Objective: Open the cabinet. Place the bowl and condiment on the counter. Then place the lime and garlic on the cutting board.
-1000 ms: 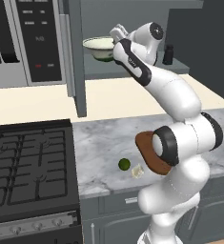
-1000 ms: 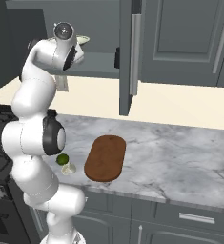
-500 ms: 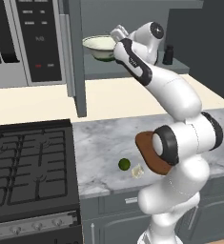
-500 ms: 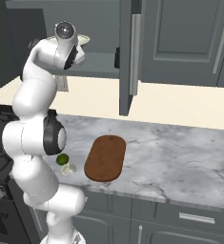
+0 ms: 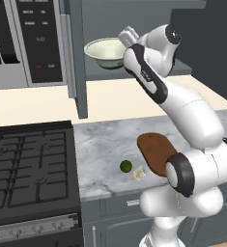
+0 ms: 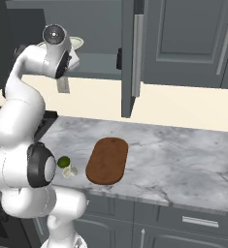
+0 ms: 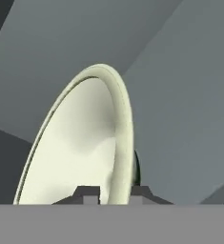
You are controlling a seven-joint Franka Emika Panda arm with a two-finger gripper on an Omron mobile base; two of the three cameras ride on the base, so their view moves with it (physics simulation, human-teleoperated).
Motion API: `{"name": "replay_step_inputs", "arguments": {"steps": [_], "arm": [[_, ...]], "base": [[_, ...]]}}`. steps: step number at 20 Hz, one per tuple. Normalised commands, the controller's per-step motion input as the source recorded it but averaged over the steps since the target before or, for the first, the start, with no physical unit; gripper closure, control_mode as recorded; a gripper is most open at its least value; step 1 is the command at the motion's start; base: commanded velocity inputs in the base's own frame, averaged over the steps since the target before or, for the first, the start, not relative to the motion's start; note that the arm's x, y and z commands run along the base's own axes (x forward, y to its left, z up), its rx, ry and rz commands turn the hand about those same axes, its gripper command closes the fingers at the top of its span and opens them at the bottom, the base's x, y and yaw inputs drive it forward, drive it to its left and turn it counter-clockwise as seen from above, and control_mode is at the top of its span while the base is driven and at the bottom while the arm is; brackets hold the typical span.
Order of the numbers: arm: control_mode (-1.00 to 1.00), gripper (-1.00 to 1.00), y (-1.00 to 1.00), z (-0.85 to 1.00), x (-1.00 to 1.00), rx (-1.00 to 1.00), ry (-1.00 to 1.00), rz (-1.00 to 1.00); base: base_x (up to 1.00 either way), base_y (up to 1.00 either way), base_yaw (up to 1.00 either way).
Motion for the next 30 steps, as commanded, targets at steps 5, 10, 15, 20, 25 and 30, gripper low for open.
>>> {"name": "replay_step_inputs", "arguments": {"steps": [5, 10, 15, 20, 25, 30], "arm": [[-1.00, 1.00, -0.22, 0.00, -1.00, 0.01, -0.16, -0.08], [-1.00, 1.00, -0.45, 0.06, -1.00, 0.07, -0.13, -0.14], [-1.00, 1.00, -0.33, 0.01, -1.00, 0.07, 0.01, -0.10], [-1.00, 1.00, -0.01, -0.07, -1.00, 0.00, 0.14, -0.10], [-1.00, 1.00, 0.00, -0.33, -0.91, 0.00, 0.20, -0.12], [-1.00, 1.00, 0.00, -0.73, -0.11, 0.00, 0.27, -0.04]], "base": [[0.00, 0.00, 0.00], [0.00, 0.00, 0.00], [0.00, 0.00, 0.00], [0.00, 0.00, 0.00], [0.00, 0.00, 0.00], [0.00, 0.00, 0.00]]}}
